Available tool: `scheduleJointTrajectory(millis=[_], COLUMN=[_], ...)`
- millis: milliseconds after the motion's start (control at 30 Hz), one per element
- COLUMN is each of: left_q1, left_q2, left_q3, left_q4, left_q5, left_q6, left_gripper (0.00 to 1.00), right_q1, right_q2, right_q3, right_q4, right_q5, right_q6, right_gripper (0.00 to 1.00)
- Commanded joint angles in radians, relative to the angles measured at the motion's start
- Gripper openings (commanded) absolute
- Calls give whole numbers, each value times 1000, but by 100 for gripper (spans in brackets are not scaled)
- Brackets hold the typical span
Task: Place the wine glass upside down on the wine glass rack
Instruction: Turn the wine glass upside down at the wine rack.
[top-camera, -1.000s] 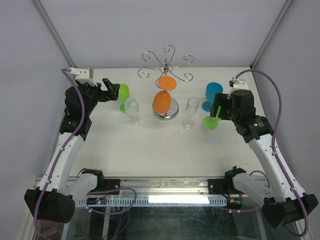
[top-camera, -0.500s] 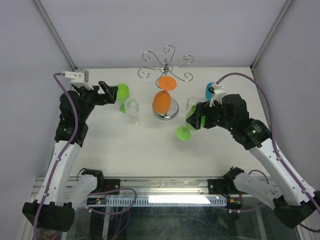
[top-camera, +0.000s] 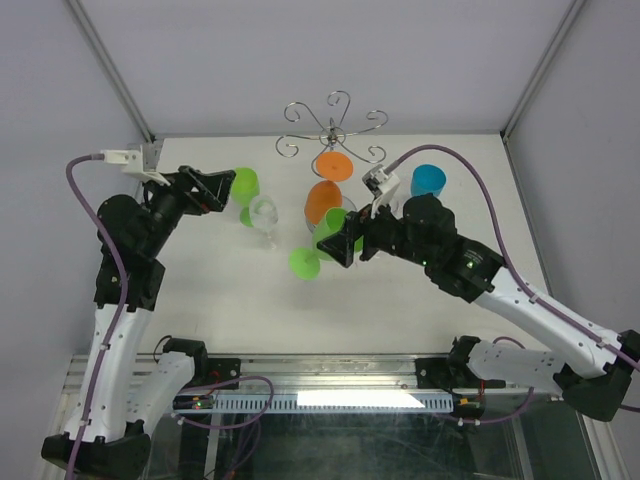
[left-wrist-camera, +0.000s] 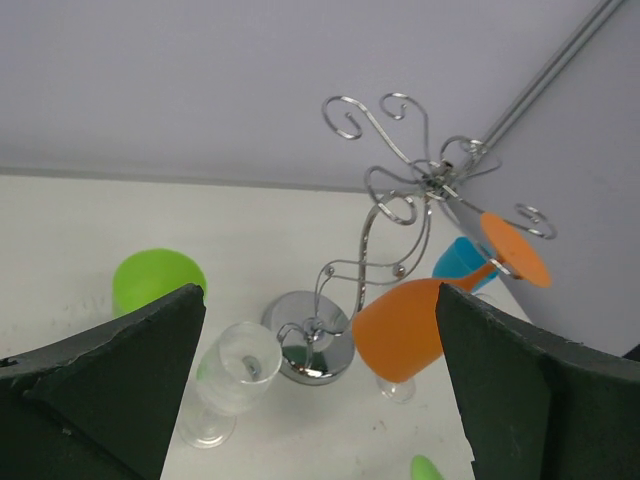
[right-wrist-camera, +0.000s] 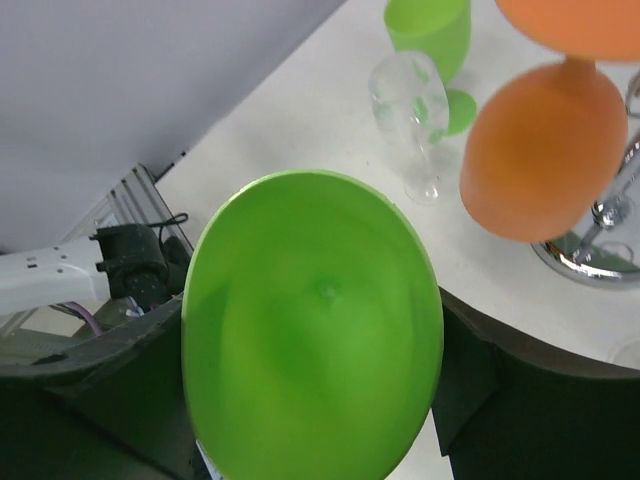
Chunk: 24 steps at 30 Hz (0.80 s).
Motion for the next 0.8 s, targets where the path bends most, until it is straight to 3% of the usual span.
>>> scheduleJointTrajectory(millis=[0,367,767], left_q1=[0,-1,-58], left_q2=[-9,46,124], left_q3=[100,124,72], left_q4=[33,118,224], left_q5=[83,230,237], left_q6=[-73,-153,-214], left_gripper=[99,99,92], right_q1=[23,23,23], right_q2=[-9,56,123], right_q3=[49,84,52], right_q4=[292,572,818], right_q5=[23,141,178], right_q6=[7,-12,-14], right_gripper=[56,54,52])
